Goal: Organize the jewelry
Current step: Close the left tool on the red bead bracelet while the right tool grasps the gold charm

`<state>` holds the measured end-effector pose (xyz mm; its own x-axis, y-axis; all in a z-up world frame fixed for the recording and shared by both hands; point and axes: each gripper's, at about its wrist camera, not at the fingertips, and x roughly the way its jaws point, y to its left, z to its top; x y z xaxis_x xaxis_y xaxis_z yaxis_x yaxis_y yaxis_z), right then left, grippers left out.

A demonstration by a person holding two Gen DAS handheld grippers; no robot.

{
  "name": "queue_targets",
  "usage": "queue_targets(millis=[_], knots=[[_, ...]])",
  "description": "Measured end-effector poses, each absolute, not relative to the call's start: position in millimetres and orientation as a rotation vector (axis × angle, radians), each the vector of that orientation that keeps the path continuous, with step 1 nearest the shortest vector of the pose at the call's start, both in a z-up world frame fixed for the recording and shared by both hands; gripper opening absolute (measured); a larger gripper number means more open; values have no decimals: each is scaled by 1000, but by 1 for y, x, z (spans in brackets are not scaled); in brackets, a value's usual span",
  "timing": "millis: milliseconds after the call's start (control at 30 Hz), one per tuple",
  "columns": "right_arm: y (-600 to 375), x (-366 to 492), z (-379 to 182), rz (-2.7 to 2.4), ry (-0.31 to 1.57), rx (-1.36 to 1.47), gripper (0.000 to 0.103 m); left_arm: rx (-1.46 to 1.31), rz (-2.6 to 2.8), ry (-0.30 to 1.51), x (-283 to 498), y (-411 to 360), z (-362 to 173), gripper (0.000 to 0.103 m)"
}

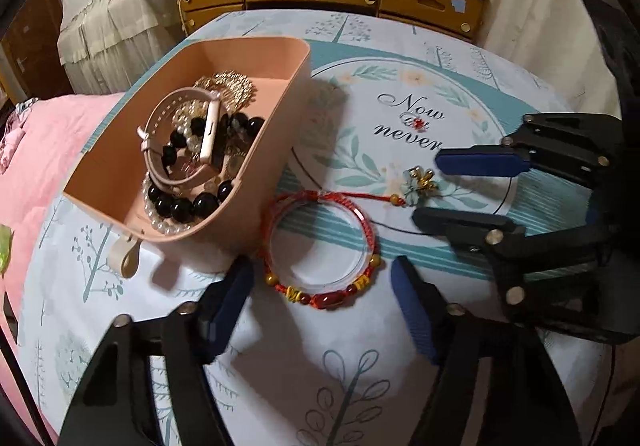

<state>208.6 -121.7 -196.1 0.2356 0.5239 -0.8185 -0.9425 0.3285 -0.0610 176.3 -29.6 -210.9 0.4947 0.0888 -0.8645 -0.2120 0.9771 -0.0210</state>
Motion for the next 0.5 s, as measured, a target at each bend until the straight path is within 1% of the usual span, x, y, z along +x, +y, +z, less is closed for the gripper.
queue_targets(millis=[67,267,500], knots=[[-119,210,-197,1113,796,-638,34,-130,184,1033,177,-31,-209,58],[-116,211,-196,1119,807,-629,23,-135,184,1032,179,-32,-209,57],[-111,208,-193,1119,798,-627,22,-157,165,1048,174,-26,-207,57]])
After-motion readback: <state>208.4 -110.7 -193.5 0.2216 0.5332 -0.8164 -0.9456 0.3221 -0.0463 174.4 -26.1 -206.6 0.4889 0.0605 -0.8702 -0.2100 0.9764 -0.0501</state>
